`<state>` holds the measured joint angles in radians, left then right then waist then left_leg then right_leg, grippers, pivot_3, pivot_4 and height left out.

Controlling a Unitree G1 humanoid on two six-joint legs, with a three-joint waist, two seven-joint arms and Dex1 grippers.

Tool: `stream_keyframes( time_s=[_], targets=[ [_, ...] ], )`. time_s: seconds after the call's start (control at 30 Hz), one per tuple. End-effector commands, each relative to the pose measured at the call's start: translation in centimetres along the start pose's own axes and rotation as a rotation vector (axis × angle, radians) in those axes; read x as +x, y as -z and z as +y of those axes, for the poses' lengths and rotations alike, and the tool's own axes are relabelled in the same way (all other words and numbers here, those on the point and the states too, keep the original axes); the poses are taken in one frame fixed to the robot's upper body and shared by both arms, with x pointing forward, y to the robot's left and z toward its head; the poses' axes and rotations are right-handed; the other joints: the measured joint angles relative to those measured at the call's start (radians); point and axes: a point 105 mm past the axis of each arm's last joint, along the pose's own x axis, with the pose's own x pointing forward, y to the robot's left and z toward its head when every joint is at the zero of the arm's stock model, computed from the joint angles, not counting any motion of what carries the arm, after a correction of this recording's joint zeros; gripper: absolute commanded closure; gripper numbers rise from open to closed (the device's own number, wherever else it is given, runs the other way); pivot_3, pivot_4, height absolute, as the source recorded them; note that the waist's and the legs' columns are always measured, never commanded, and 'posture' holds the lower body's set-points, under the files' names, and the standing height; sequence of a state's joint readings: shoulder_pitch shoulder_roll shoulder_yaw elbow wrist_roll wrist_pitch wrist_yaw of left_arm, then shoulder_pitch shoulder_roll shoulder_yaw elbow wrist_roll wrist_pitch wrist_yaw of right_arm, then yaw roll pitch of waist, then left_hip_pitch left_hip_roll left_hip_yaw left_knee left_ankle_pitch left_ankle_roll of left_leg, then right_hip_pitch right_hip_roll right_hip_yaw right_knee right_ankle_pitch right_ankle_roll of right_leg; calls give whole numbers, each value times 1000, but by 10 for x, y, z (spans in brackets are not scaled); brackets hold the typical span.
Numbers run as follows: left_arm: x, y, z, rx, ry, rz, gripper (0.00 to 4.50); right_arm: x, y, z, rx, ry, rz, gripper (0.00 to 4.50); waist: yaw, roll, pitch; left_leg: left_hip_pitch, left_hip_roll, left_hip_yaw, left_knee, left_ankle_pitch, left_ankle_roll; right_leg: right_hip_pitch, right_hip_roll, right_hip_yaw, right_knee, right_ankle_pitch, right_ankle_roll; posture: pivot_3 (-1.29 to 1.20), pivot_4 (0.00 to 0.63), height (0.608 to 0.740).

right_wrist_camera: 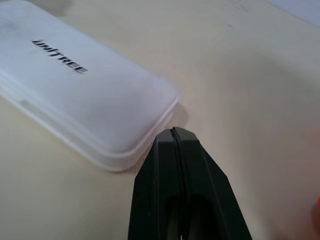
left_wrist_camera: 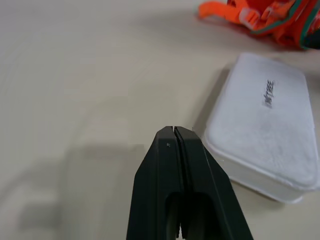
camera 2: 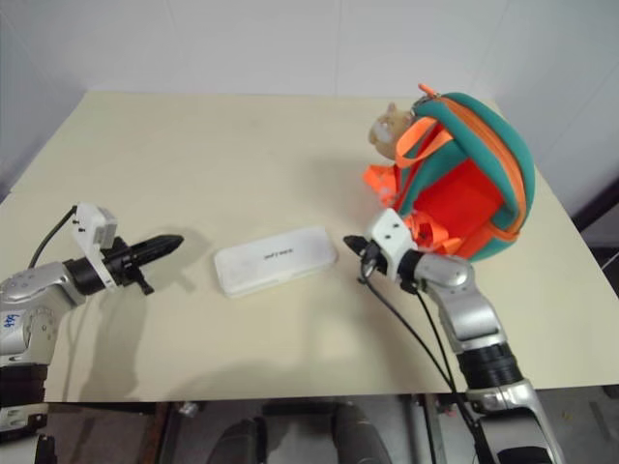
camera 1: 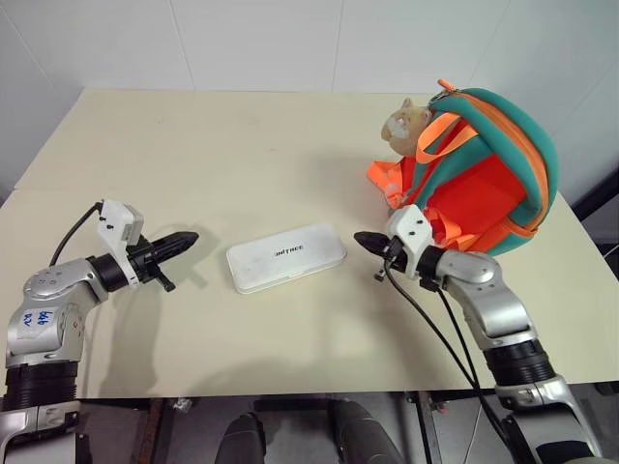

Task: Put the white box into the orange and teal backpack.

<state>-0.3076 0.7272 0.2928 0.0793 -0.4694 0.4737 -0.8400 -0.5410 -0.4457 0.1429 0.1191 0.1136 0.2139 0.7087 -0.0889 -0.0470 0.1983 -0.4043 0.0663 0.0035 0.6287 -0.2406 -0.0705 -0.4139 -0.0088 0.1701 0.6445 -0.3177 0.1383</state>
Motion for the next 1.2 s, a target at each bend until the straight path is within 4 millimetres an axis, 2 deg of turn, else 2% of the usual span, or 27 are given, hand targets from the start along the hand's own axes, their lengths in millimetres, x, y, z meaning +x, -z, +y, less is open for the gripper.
stream_keyframes(
  time_s=[0.03,0.23,0.37,0.5,0.63,0.9,1.2],
  targets=[
    [7,2,-16,-64,43,31,4464,13,-2,-5,-64,36,0,4494,0,0,0,0,0,0,0,0,0,0,0,0,0,0,0,0,150,740],
    [16,15,-35,-177,111,81,4464,29,2,-5,-89,49,9,4494,1,0,0,0,0,0,0,0,0,0,0,0,0,0,0,0,150,740],
    [19,24,-40,-221,123,120,4464,34,6,4,-119,20,21,4494,0,0,0,0,0,0,0,0,-1,0,0,0,0,0,0,0,150,740],
    [24,24,-39,-214,132,121,4464,37,5,12,-123,-5,8,4494,-9,0,0,0,0,-1,0,0,-1,0,0,0,0,0,0,0,150,740],
    [32,15,-39,-164,163,80,4464,38,-2,25,-134,-68,-20,4494,-13,0,0,0,0,-1,0,0,-1,0,0,0,1,0,0,0,150,740],
    [41,9,-48,-117,240,61,4464,26,2,52,-138,-196,-1,4494,-12,0,0,0,0,-1,-1,0,-2,0,0,0,-1,0,0,0,150,740],
    [37,16,-66,-127,366,145,4464,3,1,72,-123,-331,31,4494,-9,0,0,1,0,-1,0,0,-2,1,0,0,0,0,0,0,150,740]
  ],
)
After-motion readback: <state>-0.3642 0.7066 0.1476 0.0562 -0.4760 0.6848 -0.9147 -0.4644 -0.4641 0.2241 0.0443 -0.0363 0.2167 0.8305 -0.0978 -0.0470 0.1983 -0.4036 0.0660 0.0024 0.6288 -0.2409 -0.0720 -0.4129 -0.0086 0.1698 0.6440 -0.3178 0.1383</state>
